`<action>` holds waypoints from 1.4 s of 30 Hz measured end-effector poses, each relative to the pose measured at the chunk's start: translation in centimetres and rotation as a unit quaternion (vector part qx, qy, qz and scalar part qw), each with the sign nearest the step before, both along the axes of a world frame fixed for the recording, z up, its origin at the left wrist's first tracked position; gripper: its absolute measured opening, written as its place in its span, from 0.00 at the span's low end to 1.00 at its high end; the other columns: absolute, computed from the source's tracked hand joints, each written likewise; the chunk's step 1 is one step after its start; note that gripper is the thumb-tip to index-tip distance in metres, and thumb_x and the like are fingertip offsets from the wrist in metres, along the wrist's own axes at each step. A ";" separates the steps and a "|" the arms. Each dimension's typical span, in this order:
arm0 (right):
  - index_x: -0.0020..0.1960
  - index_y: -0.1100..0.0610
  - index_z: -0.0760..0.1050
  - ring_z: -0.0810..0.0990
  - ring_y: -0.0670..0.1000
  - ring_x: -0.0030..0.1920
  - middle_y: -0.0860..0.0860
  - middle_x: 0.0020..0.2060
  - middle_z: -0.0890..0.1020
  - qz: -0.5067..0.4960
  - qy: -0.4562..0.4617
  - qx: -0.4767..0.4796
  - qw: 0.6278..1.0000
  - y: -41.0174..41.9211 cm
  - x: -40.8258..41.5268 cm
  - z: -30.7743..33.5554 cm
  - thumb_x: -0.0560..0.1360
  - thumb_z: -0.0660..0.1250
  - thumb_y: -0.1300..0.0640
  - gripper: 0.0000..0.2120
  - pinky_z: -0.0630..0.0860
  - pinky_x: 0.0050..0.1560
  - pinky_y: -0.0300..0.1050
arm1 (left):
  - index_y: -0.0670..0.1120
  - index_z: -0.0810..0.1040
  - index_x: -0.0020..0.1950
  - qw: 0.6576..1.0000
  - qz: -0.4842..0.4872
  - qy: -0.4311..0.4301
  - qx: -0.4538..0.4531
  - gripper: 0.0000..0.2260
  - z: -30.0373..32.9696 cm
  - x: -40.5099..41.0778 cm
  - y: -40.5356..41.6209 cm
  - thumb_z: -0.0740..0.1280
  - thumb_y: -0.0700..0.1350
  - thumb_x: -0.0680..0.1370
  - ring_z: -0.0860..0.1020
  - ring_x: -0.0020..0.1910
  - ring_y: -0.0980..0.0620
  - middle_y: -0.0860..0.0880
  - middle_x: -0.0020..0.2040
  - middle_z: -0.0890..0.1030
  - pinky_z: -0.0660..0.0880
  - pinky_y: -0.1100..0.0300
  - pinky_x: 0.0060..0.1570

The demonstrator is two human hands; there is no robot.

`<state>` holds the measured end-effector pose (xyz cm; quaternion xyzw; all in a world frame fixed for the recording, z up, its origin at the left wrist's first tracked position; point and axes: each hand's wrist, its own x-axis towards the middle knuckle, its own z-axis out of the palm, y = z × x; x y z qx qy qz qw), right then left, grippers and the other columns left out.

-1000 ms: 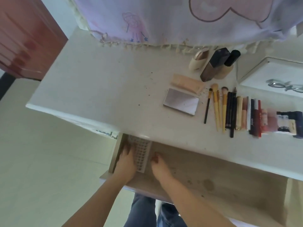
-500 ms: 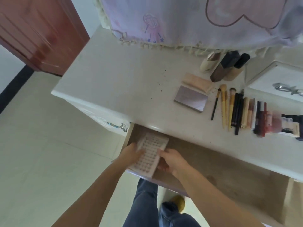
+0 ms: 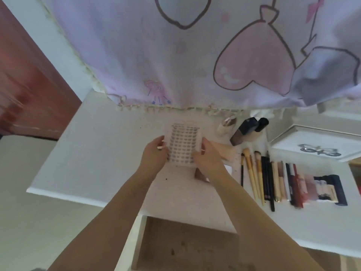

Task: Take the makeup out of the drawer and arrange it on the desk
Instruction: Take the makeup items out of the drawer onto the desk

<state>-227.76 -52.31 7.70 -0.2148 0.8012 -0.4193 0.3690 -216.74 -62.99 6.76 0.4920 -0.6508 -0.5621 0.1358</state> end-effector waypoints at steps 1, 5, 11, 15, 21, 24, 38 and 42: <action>0.73 0.57 0.60 0.73 0.53 0.64 0.52 0.65 0.73 -0.006 0.024 0.016 1.000 -1.6 -0.8 -0.5 0.79 0.58 0.62 0.23 0.71 0.63 0.46 | 0.42 0.65 0.73 1.000 -0.011 -0.011 -0.009 0.21 -0.7 -1.7 -1.2 0.59 0.37 0.79 0.76 0.56 0.48 0.45 0.61 0.75 0.75 0.56 0.54; 0.76 0.63 0.50 0.67 0.58 0.68 0.59 0.70 0.66 -0.004 0.060 0.087 0.994 -6.1 -3.5 -1.5 0.79 0.55 0.64 0.28 0.65 0.63 0.44 | 0.43 0.67 0.71 0.994 -0.064 -0.072 -0.048 0.19 -3.1 -6.0 -4.5 0.57 0.37 0.79 0.72 0.64 0.45 0.43 0.66 0.73 0.71 0.53 0.63; 0.67 0.68 0.61 0.70 0.62 0.63 0.63 0.68 0.62 0.071 0.129 0.179 0.973 -8.1 -4.4 -2.9 0.76 0.56 0.67 0.20 0.64 0.58 0.45 | 0.35 0.71 0.62 0.974 -0.127 -0.114 -0.150 0.17 -3.6 -7.2 -4.8 0.57 0.30 0.74 0.71 0.64 0.41 0.38 0.64 0.73 0.65 0.61 0.56; 0.73 0.65 0.57 0.67 0.61 0.68 0.64 0.74 0.54 0.087 0.149 0.168 0.971 -7.7 -4.0 -2.5 0.77 0.55 0.67 0.25 0.63 0.63 0.45 | 0.33 0.69 0.66 0.966 -0.148 -0.107 -0.182 0.18 -3.1 -6.6 -4.3 0.57 0.30 0.75 0.69 0.65 0.42 0.37 0.67 0.70 0.60 0.62 0.57; 0.71 0.57 0.65 0.66 0.49 0.69 0.52 0.71 0.66 0.024 0.159 0.011 0.987 -0.4 -2.1 0.9 0.80 0.55 0.65 0.20 0.56 0.57 0.24 | 0.41 0.63 0.73 0.962 -0.153 -0.120 -0.190 0.22 -2.9 -2.3 -2.1 0.60 0.37 0.78 0.61 0.72 0.45 0.43 0.74 0.62 0.58 0.56 0.70; 0.65 0.59 0.71 0.73 0.46 0.59 0.49 0.59 0.74 -0.008 0.093 -0.007 0.996 6.6 0.0 1.0 0.80 0.56 0.65 0.15 0.65 0.54 0.21 | 0.43 0.68 0.70 0.966 -0.152 -0.082 -0.193 0.19 -2.7 1.6 2.7 0.60 0.38 0.79 0.69 0.66 0.48 0.45 0.68 0.69 0.65 0.59 0.65; 0.48 0.67 0.74 0.82 0.58 0.46 0.63 0.45 0.80 -0.312 -0.426 0.045 0.848 37.6 10.0 -7.2 0.79 0.60 0.64 0.06 0.83 0.37 0.47 | 0.38 0.79 0.45 0.927 -0.024 -0.154 0.340 0.06 -7.6 16.3 26.5 0.63 0.38 0.77 0.80 0.36 0.48 0.42 0.39 0.82 0.78 0.57 0.41; 0.46 0.64 0.70 0.78 0.59 0.49 0.62 0.47 0.77 -0.411 -0.445 -0.021 0.796 37.7 9.3 -9.5 0.80 0.57 0.63 0.06 0.80 0.47 0.51 | 0.38 0.71 0.49 0.863 0.141 -0.018 0.484 0.05 -8.0 15.8 26.9 0.61 0.40 0.79 0.77 0.51 0.40 0.37 0.50 0.76 0.74 0.50 0.55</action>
